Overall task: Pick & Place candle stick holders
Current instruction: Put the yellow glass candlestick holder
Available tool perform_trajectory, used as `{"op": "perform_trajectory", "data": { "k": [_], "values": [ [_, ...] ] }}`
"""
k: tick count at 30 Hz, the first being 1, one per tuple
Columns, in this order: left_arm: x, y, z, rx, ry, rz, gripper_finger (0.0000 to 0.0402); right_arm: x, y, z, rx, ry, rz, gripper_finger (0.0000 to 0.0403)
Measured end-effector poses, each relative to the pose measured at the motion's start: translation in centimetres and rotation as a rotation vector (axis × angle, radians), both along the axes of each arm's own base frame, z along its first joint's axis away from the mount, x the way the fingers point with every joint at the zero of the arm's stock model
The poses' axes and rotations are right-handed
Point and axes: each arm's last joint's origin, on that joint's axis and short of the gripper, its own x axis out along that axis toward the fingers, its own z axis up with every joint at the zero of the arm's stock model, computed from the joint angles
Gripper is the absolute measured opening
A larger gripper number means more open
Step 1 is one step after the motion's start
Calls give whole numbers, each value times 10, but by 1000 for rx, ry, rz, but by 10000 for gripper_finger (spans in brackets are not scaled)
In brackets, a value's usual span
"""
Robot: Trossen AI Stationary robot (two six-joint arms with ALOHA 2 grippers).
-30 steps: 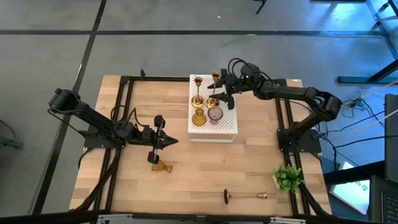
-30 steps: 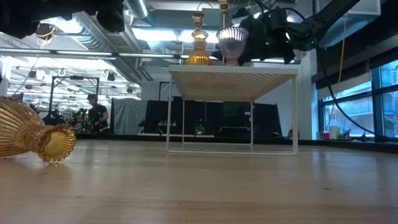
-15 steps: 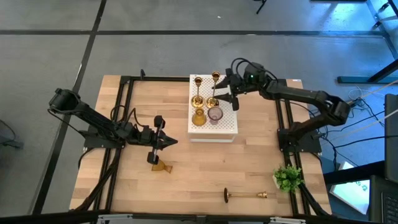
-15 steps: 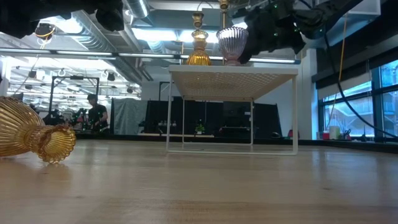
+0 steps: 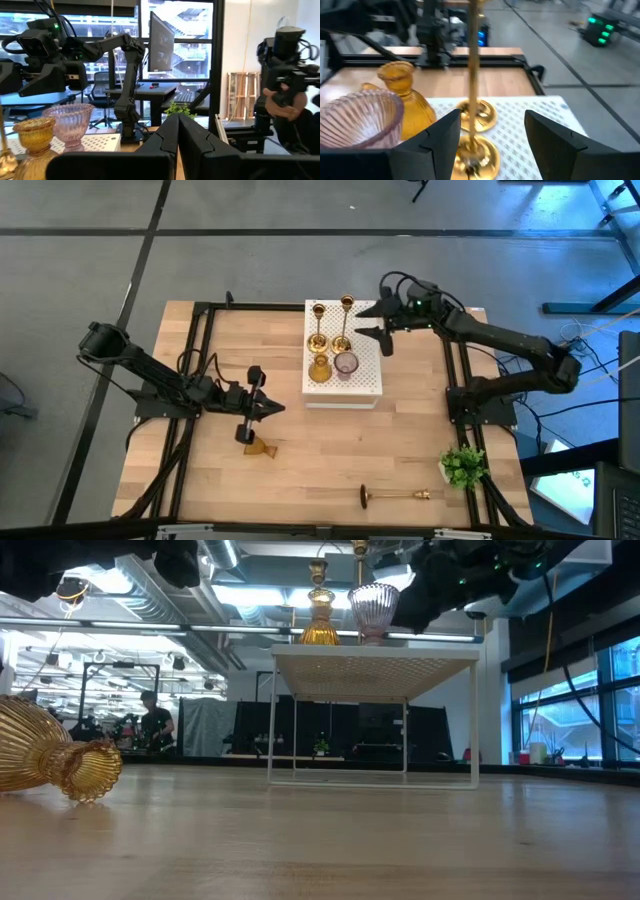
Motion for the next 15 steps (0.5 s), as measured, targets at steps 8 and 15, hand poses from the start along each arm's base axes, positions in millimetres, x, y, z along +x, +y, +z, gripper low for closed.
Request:
{"op": "perform_trajectory", "data": {
  "k": [8, 15],
  "values": [
    [0, 0, 1, -12, -15, -11, 2, -28, 21, 16, 62, 53, -16, 223],
    [0, -1, 0, -96, 6, -36, 2, -42, 44, 18, 122, 122, 38, 222]
  ]
}}
